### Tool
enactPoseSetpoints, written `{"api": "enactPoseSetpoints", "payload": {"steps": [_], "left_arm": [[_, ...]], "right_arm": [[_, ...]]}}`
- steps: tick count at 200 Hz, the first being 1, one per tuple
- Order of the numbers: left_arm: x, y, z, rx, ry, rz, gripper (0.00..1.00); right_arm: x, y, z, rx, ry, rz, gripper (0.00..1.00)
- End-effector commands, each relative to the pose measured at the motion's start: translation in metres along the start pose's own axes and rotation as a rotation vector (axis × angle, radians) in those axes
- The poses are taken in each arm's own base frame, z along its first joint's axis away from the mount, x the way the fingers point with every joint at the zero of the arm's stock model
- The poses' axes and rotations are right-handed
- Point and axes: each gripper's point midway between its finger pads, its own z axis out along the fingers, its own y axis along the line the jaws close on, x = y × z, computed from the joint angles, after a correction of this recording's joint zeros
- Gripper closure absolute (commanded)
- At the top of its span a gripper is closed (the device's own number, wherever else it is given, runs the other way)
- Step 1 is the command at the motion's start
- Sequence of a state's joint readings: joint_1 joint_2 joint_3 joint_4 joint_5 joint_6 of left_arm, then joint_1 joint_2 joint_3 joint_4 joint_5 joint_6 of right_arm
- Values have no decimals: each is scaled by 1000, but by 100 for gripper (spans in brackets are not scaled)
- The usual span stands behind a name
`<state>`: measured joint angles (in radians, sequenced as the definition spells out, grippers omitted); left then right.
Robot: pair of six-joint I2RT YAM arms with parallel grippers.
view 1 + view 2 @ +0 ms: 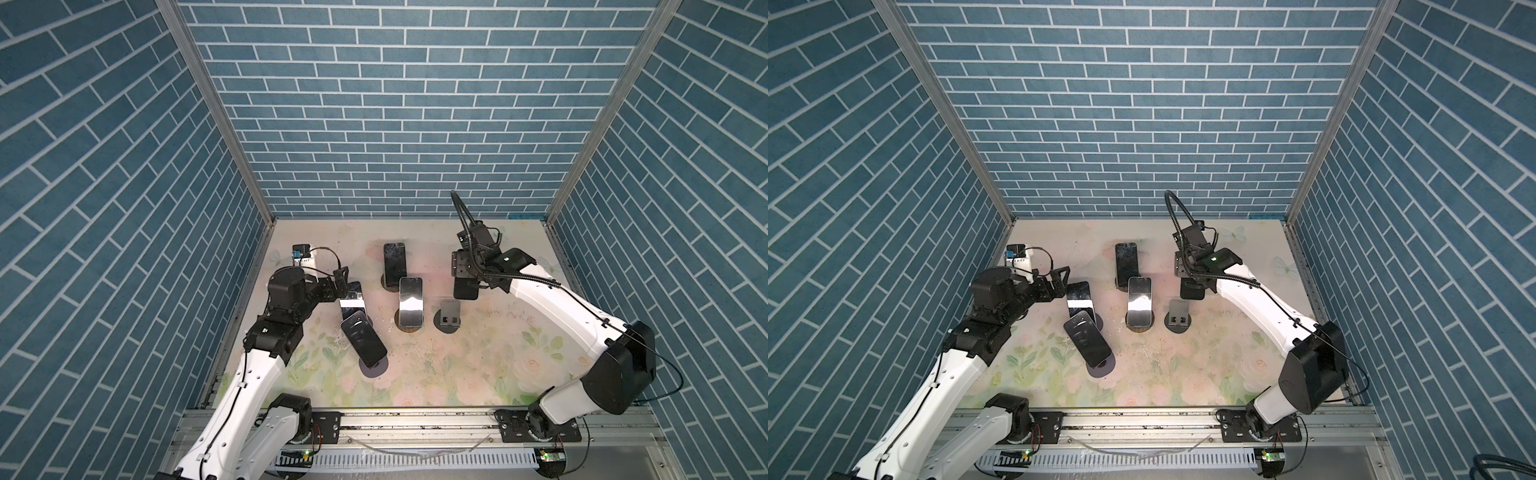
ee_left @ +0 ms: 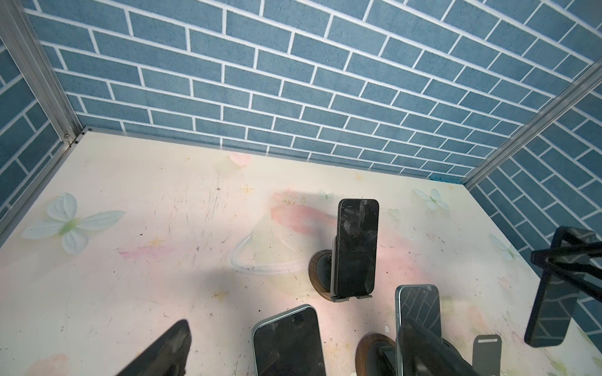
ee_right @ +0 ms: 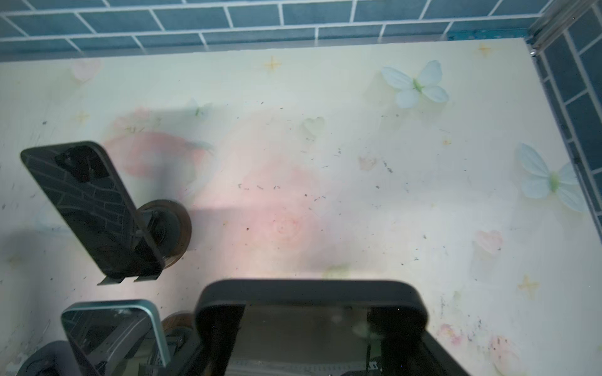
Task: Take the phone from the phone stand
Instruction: 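Close the right gripper on the black phone and lift it off the grey stand, then carry the phone past the stand and lower it flat with the right gripper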
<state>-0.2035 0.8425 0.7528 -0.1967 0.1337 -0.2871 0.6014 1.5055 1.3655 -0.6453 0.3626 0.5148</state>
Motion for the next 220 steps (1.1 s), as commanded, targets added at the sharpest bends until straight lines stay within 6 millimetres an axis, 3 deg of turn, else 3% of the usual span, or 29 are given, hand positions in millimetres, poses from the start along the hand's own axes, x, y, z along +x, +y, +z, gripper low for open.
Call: {"api": "enactPoseSetpoints", "payload": {"steps": [1, 45, 68, 121, 180, 220], "left_arm": [[0, -5, 1, 27, -1, 16, 0], [-1, -6, 1, 34, -6, 8, 0], [0, -6, 1, 33, -4, 6, 0], [0, -7, 0, 39, -2, -3, 0], [2, -6, -5, 33, 6, -4, 0], [2, -4, -8, 23, -5, -7, 0]], "right_arm": [[-10, -26, -9, 45, -43, 14, 56], [13, -64, 22, 127, 56, -17, 57], [22, -72, 39, 146, 90, -41, 57], [37, -61, 83, 44, 151, -25, 56], [40, -41, 126, -56, 207, -133, 54], [39, -41, 149, -63, 241, -145, 54]]}}
